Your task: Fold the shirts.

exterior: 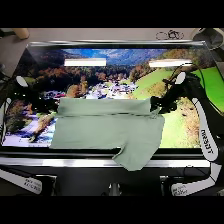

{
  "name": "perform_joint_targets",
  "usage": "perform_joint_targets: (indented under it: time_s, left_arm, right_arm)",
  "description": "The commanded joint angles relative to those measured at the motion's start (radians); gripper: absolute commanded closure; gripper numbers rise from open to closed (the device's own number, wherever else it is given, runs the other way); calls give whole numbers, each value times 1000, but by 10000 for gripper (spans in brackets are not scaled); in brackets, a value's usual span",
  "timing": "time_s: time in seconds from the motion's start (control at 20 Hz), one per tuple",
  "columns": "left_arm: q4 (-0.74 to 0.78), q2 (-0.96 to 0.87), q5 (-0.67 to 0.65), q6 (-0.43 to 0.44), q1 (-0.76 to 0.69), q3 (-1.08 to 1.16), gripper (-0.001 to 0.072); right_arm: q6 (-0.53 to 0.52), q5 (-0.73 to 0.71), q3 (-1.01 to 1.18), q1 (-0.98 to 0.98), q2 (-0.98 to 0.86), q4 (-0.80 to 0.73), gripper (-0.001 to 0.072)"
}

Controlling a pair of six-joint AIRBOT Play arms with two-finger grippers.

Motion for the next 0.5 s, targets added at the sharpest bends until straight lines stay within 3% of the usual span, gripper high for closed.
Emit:
perform_joint_targets:
  time_s: [0.0,0.1,0.3,0.45]
  left_arm:
    - [3,77,-111,1,61,9,220]
    - [3,183,-98,11,110,-101,220]
    - [2,435,74,43,187,-608,221]
    - [0,512,164,80,191,-828,221]
  right_arm:
    - [-11,138,-7,-64,102,11,217]
    - [-13,159,-111,-122,205,-38,218]
    - [-62,2,-512,-143,444,-92,224]
    - [-62,-37,-620,-143,494,-83,225]
